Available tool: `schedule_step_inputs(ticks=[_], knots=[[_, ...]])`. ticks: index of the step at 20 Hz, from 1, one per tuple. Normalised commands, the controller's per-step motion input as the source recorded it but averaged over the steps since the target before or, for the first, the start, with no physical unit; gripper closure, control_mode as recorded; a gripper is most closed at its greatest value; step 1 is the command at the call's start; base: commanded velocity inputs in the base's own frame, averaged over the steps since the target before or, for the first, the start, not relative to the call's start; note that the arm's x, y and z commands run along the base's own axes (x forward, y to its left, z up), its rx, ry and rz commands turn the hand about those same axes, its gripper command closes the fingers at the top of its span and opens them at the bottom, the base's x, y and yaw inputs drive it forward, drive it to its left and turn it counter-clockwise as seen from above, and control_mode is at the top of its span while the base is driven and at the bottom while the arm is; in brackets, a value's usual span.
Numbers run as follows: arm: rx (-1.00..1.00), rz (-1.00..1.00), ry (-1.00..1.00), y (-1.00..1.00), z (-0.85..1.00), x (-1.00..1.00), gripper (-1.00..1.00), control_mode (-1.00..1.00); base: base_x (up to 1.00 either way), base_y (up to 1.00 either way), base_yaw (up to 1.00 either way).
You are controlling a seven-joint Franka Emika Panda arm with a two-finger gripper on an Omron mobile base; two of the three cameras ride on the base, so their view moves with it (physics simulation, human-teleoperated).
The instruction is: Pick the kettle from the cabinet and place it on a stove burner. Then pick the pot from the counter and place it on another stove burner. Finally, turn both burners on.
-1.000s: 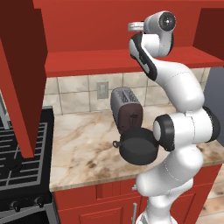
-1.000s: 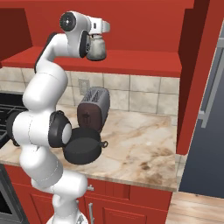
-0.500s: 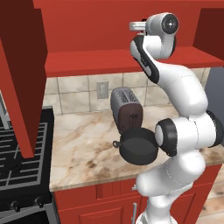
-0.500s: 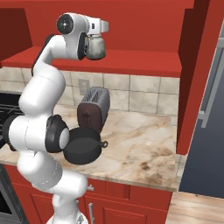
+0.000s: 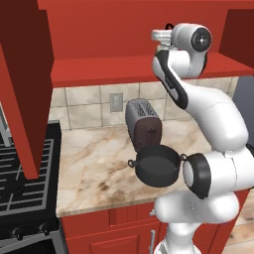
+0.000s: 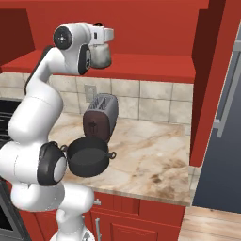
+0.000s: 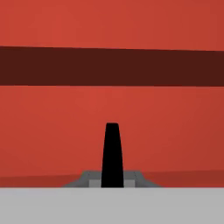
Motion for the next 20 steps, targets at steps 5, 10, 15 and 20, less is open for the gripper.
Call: schedule_step_inputs(ticks=[5,10,15,20], knots=[[0.0,-0.04,0.0,0.03,0.07,-0.64,1.0,-1.0,0.0,0.0,0.0],[0.0,-0.02,0.0,0.01,0.01,-0.66,1.0,-1.0,0.0,0.0,0.0],[0.0,0.0,0.05,0.0,0.0,-0.6,1.0,-1.0,0.0,0.0,0.0],[0.0,0.0,0.05,0.0,0.0,-0.58,1.0,-1.0,0.0,0.0,0.0]])
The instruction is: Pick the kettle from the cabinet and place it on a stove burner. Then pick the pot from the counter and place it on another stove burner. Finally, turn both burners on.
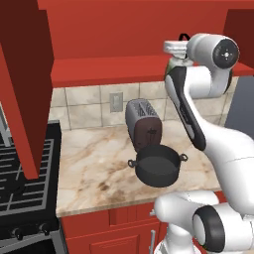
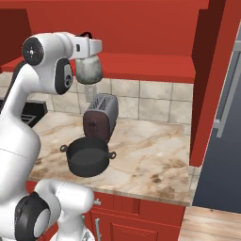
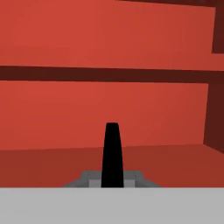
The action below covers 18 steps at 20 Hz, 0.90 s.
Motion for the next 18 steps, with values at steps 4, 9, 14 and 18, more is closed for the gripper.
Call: schedule_step_inputs(ticks=[4,9,14,18], knots=[[0.0,0.0,0.07,0.0,-0.01,-0.5,1.0,-1.0,0.0,0.0,0.0],[0.0,0.0,0.05,0.0,-0.02,-0.55,1.0,-1.0,0.0,0.0,0.0],[0.0,0.0,0.04,0.0,-0.07,-0.59,1.0,-1.0,0.0,0.0,0.0],[0.0,0.0,0.03,0.0,-0.11,-0.53,1.0,-1.0,0.0,0.0,0.0]])
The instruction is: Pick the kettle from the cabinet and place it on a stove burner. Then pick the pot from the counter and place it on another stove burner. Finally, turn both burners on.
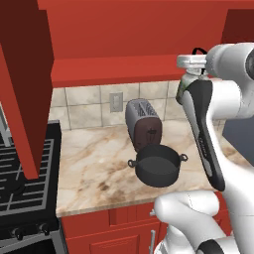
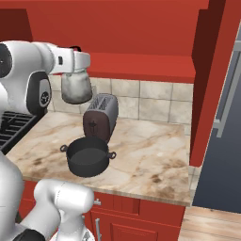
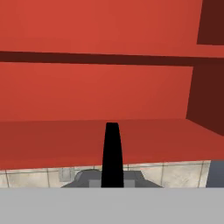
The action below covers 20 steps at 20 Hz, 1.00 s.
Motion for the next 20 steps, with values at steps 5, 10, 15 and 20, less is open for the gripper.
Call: schedule_step_inputs(ticks=[5,10,15,20], knots=[[0.0,0.0,0.02,0.03,-0.21,-0.39,1.0,-1.0,0.0,0.0,0.0],[0.0,0.0,0.0,0.05,-0.25,-0.2,1.0,-1.0,0.0,0.0,0.0],[0.0,0.0,0.01,0.08,-0.27,-0.11,1.0,-1.0,0.0,0.0,0.0],[0.0,0.0,0.02,0.1,-0.19,-0.06,1.0,-1.0,0.0,0.0,0.0]])
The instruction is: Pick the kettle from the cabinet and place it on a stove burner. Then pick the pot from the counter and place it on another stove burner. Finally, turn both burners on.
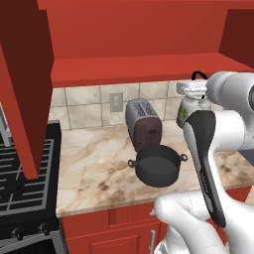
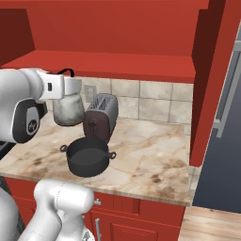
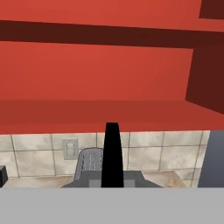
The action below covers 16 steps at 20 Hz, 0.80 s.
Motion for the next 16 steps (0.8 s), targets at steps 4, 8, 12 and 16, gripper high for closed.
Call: schedule_step_inputs(ticks=[4,8,12,16], knots=[[0.0,0.0,0.01,0.05,-0.07,-0.01,1.0,-1.0,0.0,0.0,0.0],[0.0,0.0,0.0,0.0,0.0,0.0,1.0,-1.0,0.0,0.0,0.0],[0.0,0.0,0.0,0.0,0.0,-0.01,1.0,-1.0,0.0,0.0,0.0],[0.0,0.0,0.0,0.0,0.0,-0.02,1.0,1.0,-0.17,0.0,0.0]])
